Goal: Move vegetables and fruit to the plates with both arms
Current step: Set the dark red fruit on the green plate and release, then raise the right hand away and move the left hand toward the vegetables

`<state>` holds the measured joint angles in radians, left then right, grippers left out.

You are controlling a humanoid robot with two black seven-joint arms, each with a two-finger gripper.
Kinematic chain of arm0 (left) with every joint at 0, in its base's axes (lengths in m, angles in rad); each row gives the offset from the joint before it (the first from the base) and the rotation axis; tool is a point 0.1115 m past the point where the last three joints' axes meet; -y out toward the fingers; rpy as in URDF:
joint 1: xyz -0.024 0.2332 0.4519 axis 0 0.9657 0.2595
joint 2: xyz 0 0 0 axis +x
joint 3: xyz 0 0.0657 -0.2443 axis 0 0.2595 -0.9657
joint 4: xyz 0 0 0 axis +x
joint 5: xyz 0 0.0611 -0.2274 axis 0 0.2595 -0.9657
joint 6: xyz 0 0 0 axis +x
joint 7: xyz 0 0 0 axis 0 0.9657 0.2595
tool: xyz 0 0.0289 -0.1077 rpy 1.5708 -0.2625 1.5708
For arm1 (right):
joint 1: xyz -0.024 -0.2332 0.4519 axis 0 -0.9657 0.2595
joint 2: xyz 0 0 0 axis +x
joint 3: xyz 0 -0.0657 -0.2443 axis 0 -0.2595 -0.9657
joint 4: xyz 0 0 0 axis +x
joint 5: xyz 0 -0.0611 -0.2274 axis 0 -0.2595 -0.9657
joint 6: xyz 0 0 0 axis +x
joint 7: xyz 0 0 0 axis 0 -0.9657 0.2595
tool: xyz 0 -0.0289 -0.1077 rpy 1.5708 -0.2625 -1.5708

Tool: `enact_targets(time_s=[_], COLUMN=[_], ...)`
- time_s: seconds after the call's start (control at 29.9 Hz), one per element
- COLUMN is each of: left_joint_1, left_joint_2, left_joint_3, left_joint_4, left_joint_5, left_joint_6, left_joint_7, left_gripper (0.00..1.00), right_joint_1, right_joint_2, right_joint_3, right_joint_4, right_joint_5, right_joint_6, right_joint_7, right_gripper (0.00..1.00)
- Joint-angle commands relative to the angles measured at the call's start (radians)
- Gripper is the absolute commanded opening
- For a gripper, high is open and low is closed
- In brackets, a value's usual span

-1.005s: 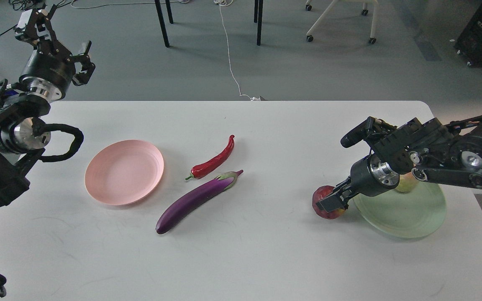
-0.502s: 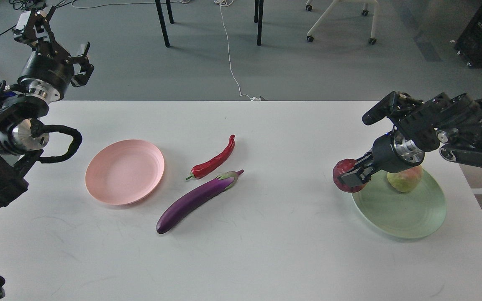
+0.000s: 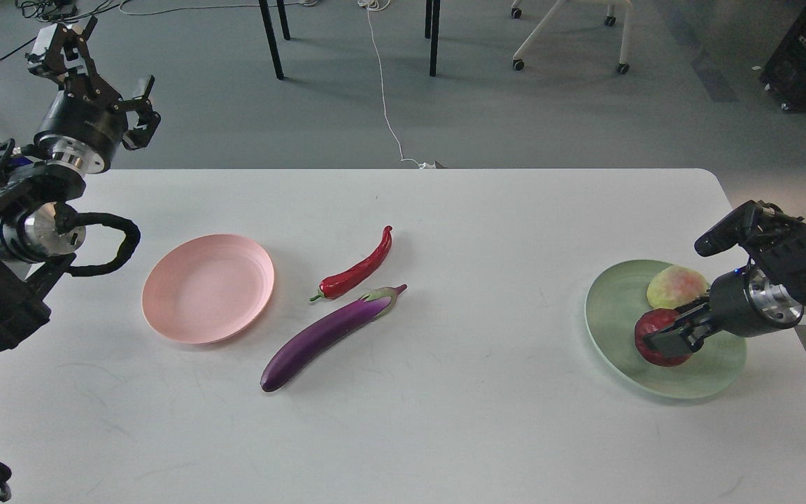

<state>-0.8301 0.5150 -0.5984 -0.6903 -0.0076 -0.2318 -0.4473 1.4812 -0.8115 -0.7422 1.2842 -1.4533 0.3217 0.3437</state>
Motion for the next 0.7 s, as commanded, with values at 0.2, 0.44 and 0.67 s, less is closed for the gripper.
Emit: enact_targets(time_s=[0.2,0.44,0.67], left_joint_1=[-0.001,-0.030,-0.102], left_joint_2=[0.008,0.039,0.034], left_joint_3=[0.026,0.101,0.137], left_joint_4=[-0.001,-0.063,-0.084], left_joint_5=[0.001,0.085,0.502], left_joint_6=[0.000,0.008,-0.001], left_joint_7=[0.002,0.002,-0.002], left_gripper=[0.98,0.98,0.98], right_joint_1=[-0.036,-0.096,-0.278], right_joint_2=[-0.052,-0.023,0.103], right_joint_3=[0.205,0.470,0.788], right_joint_4=[-0.017,-0.163,-0.313], right_joint_5=[0.247,0.554,0.660], right_joint_6=[0.008,-0.009,-0.018], right_joint_7=[-0.002,-0.002,-0.002], right_gripper=[0.97,0.97,0.97])
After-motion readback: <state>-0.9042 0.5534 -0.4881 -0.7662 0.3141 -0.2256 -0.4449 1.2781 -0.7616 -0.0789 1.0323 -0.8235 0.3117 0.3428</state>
